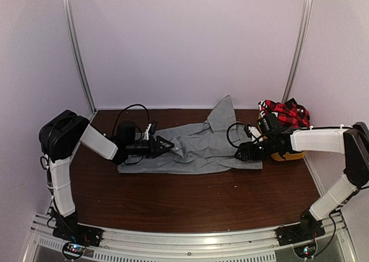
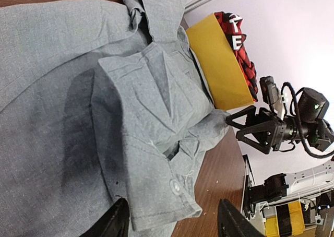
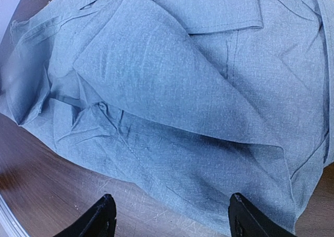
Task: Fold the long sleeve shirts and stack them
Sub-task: Fold the sleeve of the 1/3-folded shirt.
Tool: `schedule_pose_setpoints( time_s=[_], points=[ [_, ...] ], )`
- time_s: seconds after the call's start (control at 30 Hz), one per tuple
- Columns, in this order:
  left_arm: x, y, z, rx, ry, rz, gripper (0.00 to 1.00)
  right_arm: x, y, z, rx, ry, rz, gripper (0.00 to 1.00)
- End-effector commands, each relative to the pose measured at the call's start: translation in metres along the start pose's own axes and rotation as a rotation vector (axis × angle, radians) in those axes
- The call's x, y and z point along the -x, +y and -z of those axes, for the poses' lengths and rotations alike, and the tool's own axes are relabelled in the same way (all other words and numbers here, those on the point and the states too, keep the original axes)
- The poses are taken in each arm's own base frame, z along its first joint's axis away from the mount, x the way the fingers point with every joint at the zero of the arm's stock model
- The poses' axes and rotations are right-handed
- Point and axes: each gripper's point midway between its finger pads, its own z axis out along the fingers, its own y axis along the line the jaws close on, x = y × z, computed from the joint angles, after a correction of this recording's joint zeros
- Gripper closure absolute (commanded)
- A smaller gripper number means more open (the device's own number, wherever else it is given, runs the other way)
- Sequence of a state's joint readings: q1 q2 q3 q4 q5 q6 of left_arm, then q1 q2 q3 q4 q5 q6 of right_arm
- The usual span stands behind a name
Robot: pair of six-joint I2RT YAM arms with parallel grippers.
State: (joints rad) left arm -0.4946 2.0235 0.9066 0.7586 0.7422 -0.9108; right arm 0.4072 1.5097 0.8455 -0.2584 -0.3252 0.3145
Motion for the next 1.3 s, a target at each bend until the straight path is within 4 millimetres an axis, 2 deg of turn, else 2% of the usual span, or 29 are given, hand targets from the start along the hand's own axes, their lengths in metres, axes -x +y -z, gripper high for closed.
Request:
schedule_pose_setpoints(
  time_s=[0.0, 0.1, 0.27, 0.43, 0.5, 0.53, 0.73, 0.9, 1.07, 1.27],
  points=[
    [0.010, -0.005, -0.004, -0.036, -0.040, 0.011, 0.41, -0.001, -0.001, -0.004, 0.006, -0.002, -0.003, 0.25],
    [0.007, 0.005, -0.010, -0.001, -0.029, 0.036, 0.43, 0.000, -0.001, -0.005, 0.008, -0.003, -0.004, 0.25],
    [0.009, 0.007, -0.018, -0.017, -0.029, 0.051, 0.56, -0.001, -0.002, -0.005, 0.005, -0.001, -0.004, 0.25],
    [0.018, 0.000, -0.023, -0.052, -0.039, 0.036, 0.78, 0.003, -0.003, 0.003, -0.009, -0.027, 0.003, 0.25],
    [0.021, -0.006, -0.023, -0.076, -0.039, 0.026, 0.90, 0.006, -0.005, 0.008, -0.026, -0.043, 0.008, 0.25],
    [0.022, -0.010, -0.021, -0.089, -0.036, 0.024, 1.00, 0.008, -0.006, 0.010, -0.040, -0.053, 0.011, 0.25],
    [0.031, -0.051, 0.002, -0.175, -0.028, 0.007, 1.00, 0.005, -0.029, 0.018, -0.170, -0.075, 0.005, 0.25],
    [0.047, -0.094, 0.021, -0.200, -0.032, -0.048, 1.00, -0.005, -0.040, 0.012, -0.212, -0.056, -0.014, 0.26],
    [0.070, -0.121, 0.028, -0.181, -0.052, -0.129, 1.00, -0.010, -0.047, 0.006, -0.236, -0.049, -0.032, 0.25],
    [0.101, -0.147, 0.026, -0.185, -0.068, -0.237, 1.00, -0.002, -0.052, 0.015, -0.276, -0.080, -0.033, 0.24]
  ],
)
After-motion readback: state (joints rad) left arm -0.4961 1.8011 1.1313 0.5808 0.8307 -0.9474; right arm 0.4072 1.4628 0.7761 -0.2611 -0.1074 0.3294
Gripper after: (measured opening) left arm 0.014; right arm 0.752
